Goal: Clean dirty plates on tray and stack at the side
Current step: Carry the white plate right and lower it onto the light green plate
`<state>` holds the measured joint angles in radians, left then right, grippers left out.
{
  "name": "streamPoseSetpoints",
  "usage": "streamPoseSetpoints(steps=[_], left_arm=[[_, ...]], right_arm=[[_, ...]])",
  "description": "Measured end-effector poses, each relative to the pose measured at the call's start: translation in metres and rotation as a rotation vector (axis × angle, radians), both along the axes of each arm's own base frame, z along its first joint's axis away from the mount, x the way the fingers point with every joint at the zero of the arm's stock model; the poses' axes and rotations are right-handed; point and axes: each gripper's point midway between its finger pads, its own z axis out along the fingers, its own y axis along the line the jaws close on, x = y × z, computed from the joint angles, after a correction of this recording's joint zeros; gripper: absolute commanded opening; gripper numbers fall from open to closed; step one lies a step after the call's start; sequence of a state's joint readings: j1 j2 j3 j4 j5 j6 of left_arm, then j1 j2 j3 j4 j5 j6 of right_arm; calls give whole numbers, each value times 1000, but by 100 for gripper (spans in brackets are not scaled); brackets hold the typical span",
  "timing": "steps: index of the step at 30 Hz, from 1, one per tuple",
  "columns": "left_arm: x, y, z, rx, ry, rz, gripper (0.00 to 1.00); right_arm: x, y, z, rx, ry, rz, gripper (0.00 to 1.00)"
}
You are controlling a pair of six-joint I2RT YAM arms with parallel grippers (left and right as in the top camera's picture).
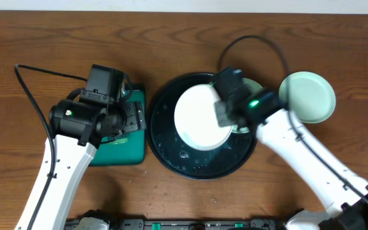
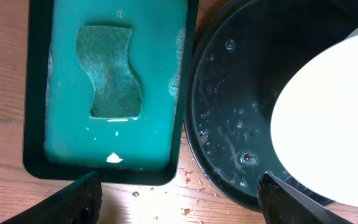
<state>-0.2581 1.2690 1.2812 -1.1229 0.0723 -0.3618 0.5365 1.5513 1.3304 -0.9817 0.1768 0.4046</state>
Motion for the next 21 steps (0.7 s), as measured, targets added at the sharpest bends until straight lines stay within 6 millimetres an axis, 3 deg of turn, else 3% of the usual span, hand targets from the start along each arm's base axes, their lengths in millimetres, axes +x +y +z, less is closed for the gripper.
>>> streamPoseSetpoints(steps=[6,11,17,21], left_arm=[[0,0,0,0,0,0,81],[0,0,0,0,0,0,81],[0,0,0,0,1,0,81],[0,0,0,0,0,0,81]], right_arm=[[33,-52,3,225,34,-196,1],[47,-134,5,334,31,-430,1],[32,-230,3,378,24,-706,1],[20,-273,0,392,13,-836,1]])
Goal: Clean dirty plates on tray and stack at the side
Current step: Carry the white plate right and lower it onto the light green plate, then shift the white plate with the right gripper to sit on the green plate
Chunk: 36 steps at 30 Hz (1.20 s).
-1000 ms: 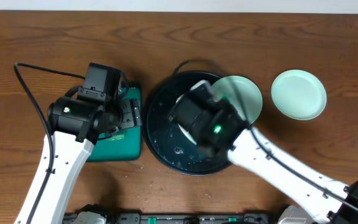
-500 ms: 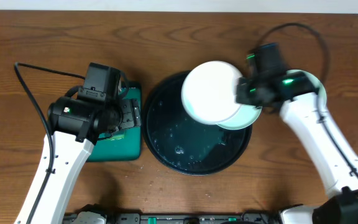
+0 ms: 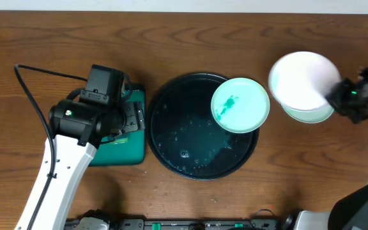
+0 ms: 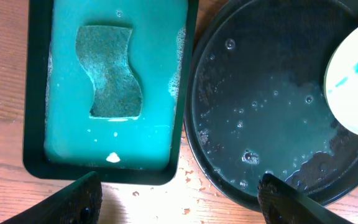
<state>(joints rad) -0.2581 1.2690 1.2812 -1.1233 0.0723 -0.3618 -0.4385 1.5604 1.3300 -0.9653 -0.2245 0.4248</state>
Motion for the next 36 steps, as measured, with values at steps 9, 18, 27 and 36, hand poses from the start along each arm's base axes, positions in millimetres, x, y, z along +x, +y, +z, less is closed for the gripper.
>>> streamPoseSetpoints(steps=[9,18,27,36], left_arm=[[0,0,0,0,1,0,81],[0,0,0,0,1,0,81],[0,0,0,0,1,0,81],[0,0,0,0,1,0,81]], right_arm=[[-23,-55,-44,79,119,-196,7],[-18,-57,-75,120,173,-203,15],[-17,-57,-75,124,170,-210,28],[-64,-68,-90,44,404,-378,11]])
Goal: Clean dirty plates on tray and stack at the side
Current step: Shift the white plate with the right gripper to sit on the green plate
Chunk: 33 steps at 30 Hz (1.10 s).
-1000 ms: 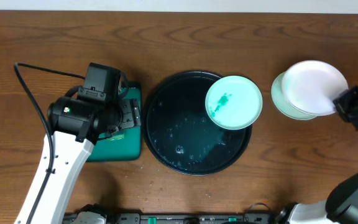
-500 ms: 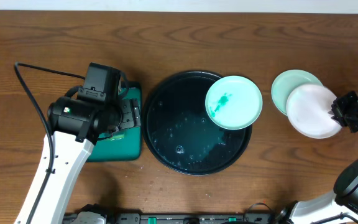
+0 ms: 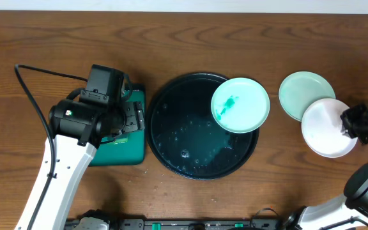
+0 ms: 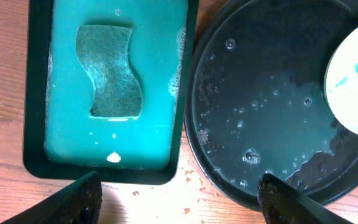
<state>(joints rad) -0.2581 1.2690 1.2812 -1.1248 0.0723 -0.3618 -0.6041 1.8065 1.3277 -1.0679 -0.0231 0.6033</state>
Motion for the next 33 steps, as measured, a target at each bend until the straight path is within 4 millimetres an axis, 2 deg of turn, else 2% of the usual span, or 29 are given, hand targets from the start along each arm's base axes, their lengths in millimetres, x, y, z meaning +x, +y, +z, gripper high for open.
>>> streamPoseSetpoints(steps=[5,6,7,8,9,16,20,23,26,33], left_arm=[[0,0,0,0,0,0,81],[0,0,0,0,0,0,81],[0,0,0,0,0,0,81],[0,0,0,0,0,0,81],[0,0,0,0,0,0,81],[0,0,0,0,0,0,81],[0,0,0,0,0,0,81],[0,0,0,0,1,0,81],[0,0,0,0,0,0,81],[-1,0,-1,2,3,-2,81]], right_arm=[[-21,-1,-1,-20,102,-65,25],[-26,-1,-1,-26,124,-73,25],[-31,-2,-1,-35,146,-79,18],[-34,-3,0,-43,161,-81,7],[-37,-4,0,-49,172,-86,1],[-60,-16,2,-62,238,-133,2],[-72,-24,2,-36,241,-151,15],[-72,-30,0,-13,207,-133,26],[-63,-29,-11,13,140,-72,34],[-46,0,-56,128,-26,69,36]])
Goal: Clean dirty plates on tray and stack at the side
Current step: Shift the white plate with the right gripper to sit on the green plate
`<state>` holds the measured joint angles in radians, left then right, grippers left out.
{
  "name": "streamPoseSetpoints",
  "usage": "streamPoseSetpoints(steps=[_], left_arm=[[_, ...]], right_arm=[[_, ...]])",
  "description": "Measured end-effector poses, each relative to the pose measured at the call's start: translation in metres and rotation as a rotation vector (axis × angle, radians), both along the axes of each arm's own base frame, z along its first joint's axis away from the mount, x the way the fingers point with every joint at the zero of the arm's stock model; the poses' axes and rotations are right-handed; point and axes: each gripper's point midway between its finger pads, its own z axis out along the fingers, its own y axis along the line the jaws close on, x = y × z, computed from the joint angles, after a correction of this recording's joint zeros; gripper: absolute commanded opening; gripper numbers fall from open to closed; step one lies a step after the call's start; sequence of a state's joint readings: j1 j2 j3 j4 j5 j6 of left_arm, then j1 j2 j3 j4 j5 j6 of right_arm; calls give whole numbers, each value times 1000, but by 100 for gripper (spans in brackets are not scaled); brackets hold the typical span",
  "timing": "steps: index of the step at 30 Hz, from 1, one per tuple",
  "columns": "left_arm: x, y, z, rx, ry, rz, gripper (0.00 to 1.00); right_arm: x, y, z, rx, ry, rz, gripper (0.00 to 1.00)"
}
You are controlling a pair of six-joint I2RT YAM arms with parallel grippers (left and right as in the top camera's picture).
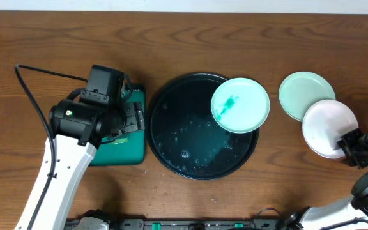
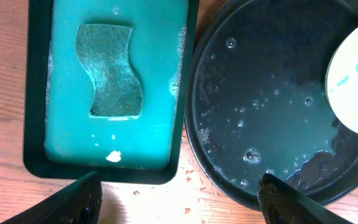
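Note:
A mint plate (image 1: 240,105) with a teal stain leans on the upper right rim of the round black tray (image 1: 171,137); its edge also shows in the left wrist view as the stained plate (image 2: 356,81). On the table to the right, a white plate (image 1: 328,126) overlaps the lower right of a pale green plate (image 1: 305,94). My right gripper (image 1: 352,151) sits at the white plate's lower right rim, and its jaws are too small to read. My left gripper (image 2: 179,205) hangs open above the wood between the soap tray and the black tray.
A rectangular dark tray (image 2: 33,93) holds teal soapy water and a green sponge (image 2: 112,70). Soapy water and bubbles lie in the black tray (image 2: 260,106). Crumbs dot the wood near its front. A black cable (image 1: 37,71) runs at the left.
The white plate lies slightly higher and now overlaps the green plate. My right gripper has moved from the plate's right edge to its lower right rim. The left arm has not moved.
My right gripper held the white plate over the black tray. Then the plate was above the green plate at the right, and the stained mint plate showed on the tray. Then the white plate lay lower right of the green plate; now it overlaps it.

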<state>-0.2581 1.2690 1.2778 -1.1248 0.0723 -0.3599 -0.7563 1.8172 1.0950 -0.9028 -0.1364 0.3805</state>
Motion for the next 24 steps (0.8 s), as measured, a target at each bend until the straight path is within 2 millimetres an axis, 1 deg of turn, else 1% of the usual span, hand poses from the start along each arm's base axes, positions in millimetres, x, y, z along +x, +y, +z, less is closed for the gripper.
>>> streamPoseSetpoints(steps=[1,4,6,10,20,22,24], left_arm=[[0,0,0,1,1,-1,81],[0,0,0,1,2,-2,81],[0,0,0,1,1,-2,81],[1,0,0,2,-3,-7,81],[2,0,0,4,-8,-16,81],[2,0,0,4,-9,-17,81],[2,-1,1,4,-10,-17,81]], right_arm=[[3,4,-5,17,-28,17,36],[6,14,-10,55,-72,45,34],[11,15,-10,61,-101,57,27],[15,16,-9,69,-124,71,2],[21,20,-7,94,-160,72,1],[23,20,-4,89,-170,74,2],[29,20,3,68,-196,86,2]])
